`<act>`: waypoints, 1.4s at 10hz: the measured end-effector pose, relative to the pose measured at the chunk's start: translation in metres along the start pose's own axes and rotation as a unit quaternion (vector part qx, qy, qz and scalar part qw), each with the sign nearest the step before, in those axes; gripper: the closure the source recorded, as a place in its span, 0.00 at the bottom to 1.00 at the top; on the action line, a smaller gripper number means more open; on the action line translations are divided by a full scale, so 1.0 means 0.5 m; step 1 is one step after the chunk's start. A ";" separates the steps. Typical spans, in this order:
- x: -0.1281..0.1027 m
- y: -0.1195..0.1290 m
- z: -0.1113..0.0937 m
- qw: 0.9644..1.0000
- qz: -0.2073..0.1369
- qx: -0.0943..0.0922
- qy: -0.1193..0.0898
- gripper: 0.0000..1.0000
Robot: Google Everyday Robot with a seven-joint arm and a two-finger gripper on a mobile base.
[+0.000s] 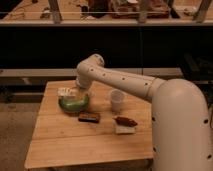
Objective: Place the bottle in the ceramic bowl
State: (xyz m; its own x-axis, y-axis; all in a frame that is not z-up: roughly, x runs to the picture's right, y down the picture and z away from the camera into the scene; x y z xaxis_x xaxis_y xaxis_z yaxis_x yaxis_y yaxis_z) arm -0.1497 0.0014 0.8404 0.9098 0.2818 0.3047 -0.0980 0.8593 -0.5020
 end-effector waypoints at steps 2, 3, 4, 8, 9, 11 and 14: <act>-0.008 -0.005 0.029 1.000 -0.006 -0.010 0.009 0.85; -0.008 -0.011 0.033 1.000 -0.006 -0.012 0.016 0.85; -0.010 -0.018 0.036 1.000 -0.007 -0.013 0.021 0.85; -0.010 -0.036 0.037 0.999 0.012 0.000 0.036 0.59; -0.011 -0.030 0.027 1.000 0.007 -0.002 0.030 0.59; -0.019 -0.013 0.020 1.000 -0.007 -0.008 0.027 0.59; -0.021 -0.027 0.025 1.000 -0.009 -0.008 0.024 0.40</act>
State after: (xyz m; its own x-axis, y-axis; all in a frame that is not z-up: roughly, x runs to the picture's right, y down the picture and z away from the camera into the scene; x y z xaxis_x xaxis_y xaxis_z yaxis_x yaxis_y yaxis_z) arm -0.1629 -0.0077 0.8541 0.9296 0.2457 0.2747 -0.0758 0.8569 -0.5098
